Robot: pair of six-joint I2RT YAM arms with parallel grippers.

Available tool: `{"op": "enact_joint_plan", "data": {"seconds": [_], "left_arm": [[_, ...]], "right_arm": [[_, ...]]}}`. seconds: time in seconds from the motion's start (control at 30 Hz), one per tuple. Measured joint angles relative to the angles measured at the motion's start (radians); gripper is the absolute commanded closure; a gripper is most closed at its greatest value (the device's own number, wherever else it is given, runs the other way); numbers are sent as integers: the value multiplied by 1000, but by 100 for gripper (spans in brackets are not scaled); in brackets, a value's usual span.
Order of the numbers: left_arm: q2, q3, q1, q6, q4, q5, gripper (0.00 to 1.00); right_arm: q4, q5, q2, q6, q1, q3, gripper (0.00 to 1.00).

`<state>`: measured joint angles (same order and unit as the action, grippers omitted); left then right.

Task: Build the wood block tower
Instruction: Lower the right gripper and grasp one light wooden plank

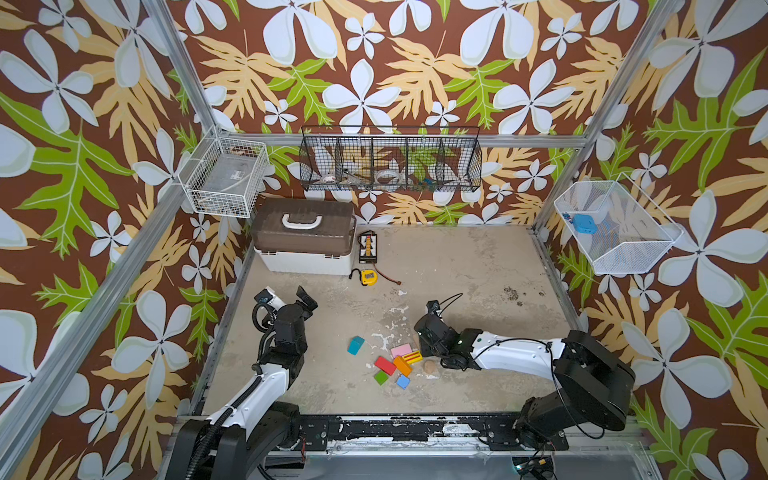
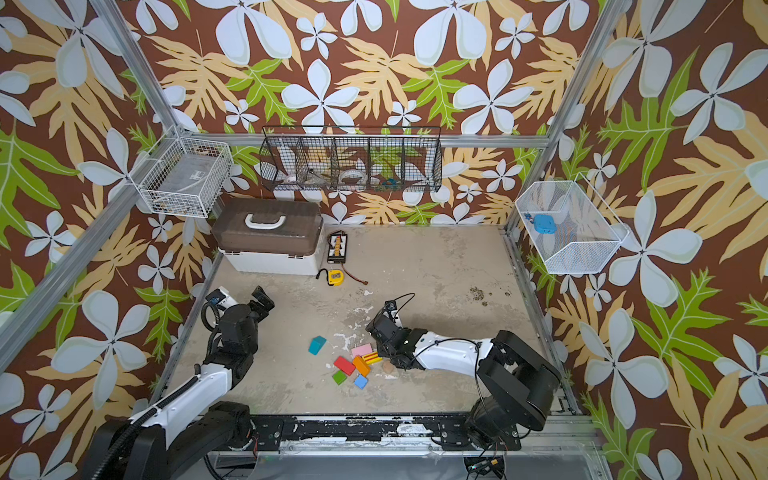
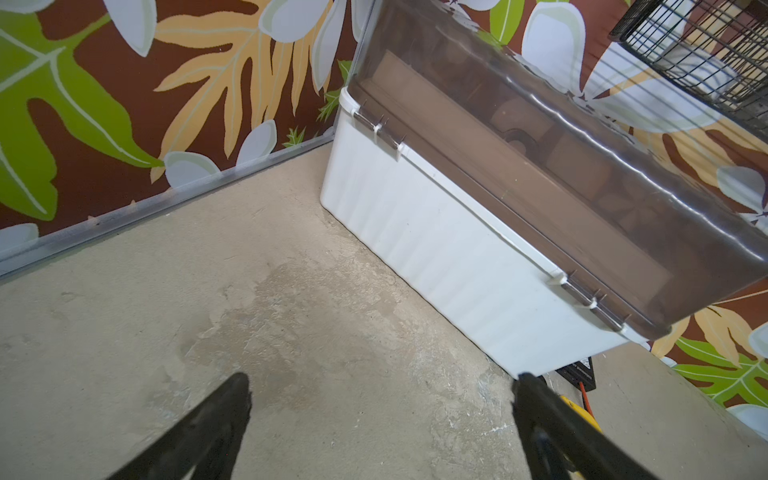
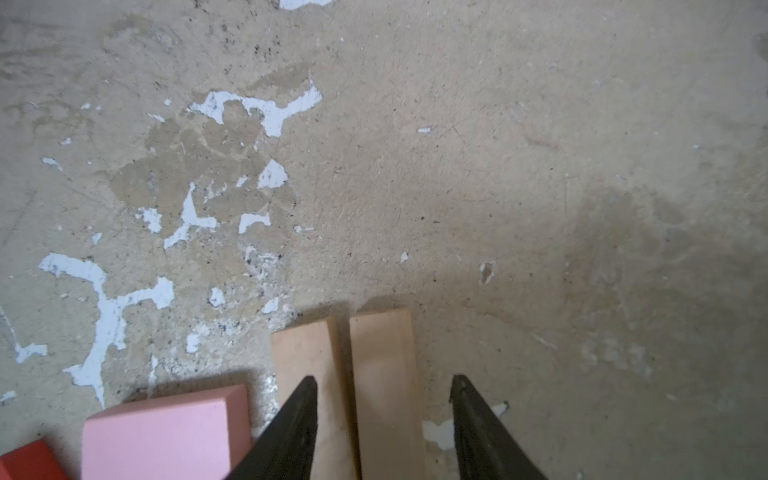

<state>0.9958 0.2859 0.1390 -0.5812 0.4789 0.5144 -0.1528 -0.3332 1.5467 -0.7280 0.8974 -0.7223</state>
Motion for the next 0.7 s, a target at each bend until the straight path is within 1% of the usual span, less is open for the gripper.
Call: {"op": "enact_joint_plan", "data": {"seconds": [0.37, 0.5, 0.67, 0.7], "left_arm": [[0, -4, 0, 0, 5, -3, 0], [-2, -4, 0, 0, 8, -7, 0], [5, -2, 0, 0, 10, -7, 0], [5, -2, 0, 0, 10, -8, 0]], "right_arm": [[27, -46, 14, -26, 1, 13, 54], [-16, -56, 14, -31, 0, 36, 54], [-20, -60, -2, -42, 0, 48, 55], [-19, -61, -3, -46, 0, 56, 56]]}}
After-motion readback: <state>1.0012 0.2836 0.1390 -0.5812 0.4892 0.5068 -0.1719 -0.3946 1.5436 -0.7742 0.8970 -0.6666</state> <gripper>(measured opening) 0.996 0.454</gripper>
